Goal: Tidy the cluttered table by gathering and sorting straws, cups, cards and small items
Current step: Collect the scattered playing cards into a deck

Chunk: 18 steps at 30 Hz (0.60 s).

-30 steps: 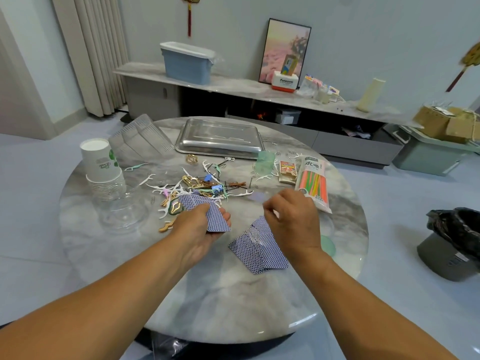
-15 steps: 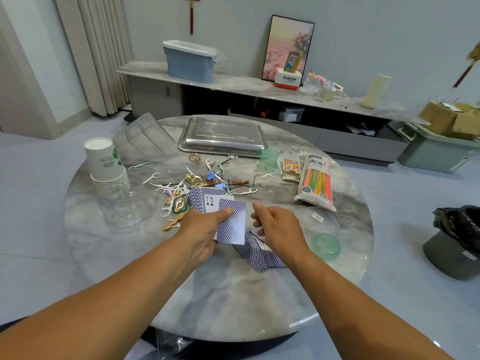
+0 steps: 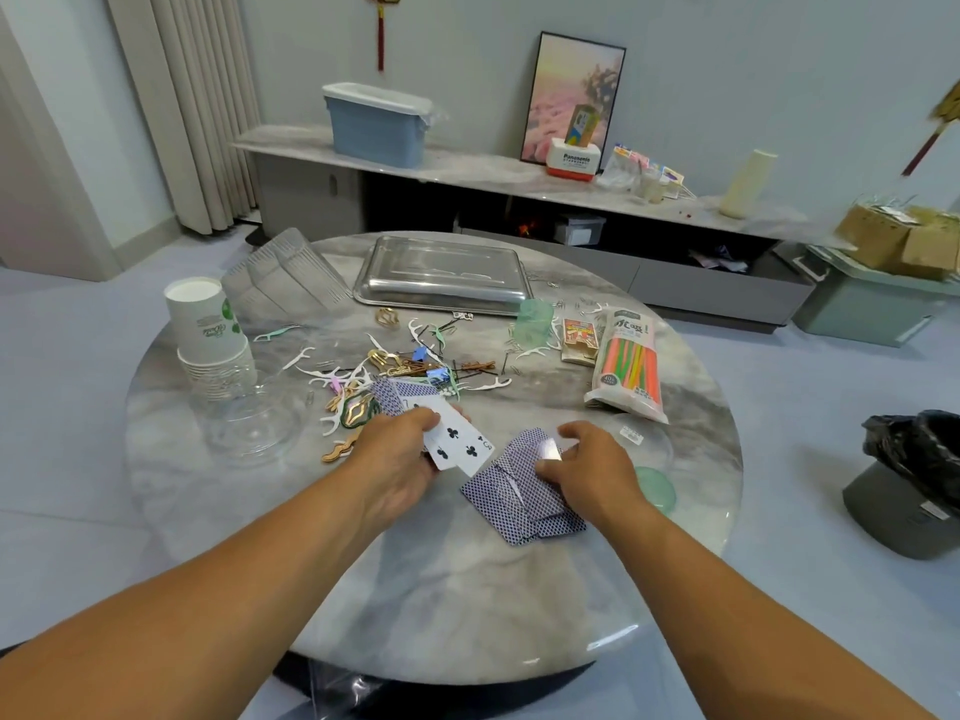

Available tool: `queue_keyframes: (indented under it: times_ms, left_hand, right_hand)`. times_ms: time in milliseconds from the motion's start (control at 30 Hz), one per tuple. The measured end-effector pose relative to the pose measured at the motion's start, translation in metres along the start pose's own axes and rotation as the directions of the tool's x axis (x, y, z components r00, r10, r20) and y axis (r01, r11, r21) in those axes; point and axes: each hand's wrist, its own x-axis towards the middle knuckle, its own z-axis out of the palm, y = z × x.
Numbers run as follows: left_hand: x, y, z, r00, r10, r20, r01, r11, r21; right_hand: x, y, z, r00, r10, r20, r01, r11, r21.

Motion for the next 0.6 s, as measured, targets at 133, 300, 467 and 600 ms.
queue_keyframes:
  times_ms: [133, 300, 467, 600]
  left_hand:
    - [-0.004, -0.007, 0.004, 0.999, 0.040, 0.022, -0.042, 0.996, 0.083]
    - [-0.007, -0.007, 0.005, 0.994, 0.072, 0.078, -0.077, 0.995, 0.063]
    - [-0.007, -0.001, 0.003, 0.997, 0.015, 0.069, -0.014, 1.000, -0.013]
    - [-0.010, 0.002, 0.003, 0.995, -0.027, 0.097, 0.030, 0.999, -0.031]
  right_hand:
    - [-0.011, -0.028, 0.002, 0.994, -0.108, -0.005, 0.099, 0.894, 0.437]
    - [-0.022, -0.043, 0.011, 0.950, -0.105, 0.295, -0.105, 0.782, 0.615]
    - [-0.014, -0.039, 0.001, 0.998, 0.055, 0.045, -0.071, 0.782, 0.619]
    - [-0.013, -0.019, -0.007, 0.946, -0.276, -0.170, 0.167, 0.864, -0.475]
